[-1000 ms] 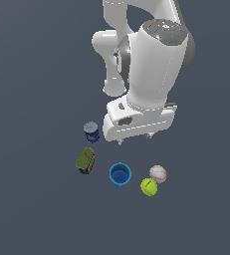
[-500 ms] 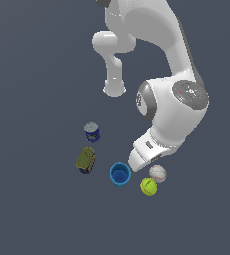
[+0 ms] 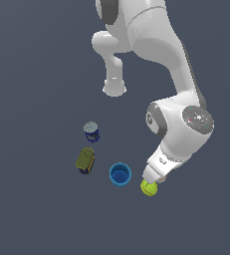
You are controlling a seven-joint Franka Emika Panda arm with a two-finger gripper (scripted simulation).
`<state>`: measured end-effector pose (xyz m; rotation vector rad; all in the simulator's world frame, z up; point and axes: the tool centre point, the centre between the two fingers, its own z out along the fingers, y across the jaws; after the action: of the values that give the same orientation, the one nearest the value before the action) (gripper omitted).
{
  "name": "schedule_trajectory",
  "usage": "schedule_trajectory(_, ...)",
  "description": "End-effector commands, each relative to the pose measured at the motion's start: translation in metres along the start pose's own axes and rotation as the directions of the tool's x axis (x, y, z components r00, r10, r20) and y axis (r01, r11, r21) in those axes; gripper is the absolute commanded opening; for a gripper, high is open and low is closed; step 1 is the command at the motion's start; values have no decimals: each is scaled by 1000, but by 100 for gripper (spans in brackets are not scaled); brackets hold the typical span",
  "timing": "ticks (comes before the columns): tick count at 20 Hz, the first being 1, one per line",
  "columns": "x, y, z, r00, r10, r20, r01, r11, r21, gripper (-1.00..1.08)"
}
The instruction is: Pick up a designated object from a clutter of objects.
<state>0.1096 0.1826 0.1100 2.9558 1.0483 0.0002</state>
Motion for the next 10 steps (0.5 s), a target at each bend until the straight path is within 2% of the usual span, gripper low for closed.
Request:
schedule_trajectory(1, 4, -4, 7, 1000, -19, -2, 19, 1000, 3, 100)
schedule_trajectory(10, 5, -6, 17, 1000, -26, -1, 26, 1000, 5, 100)
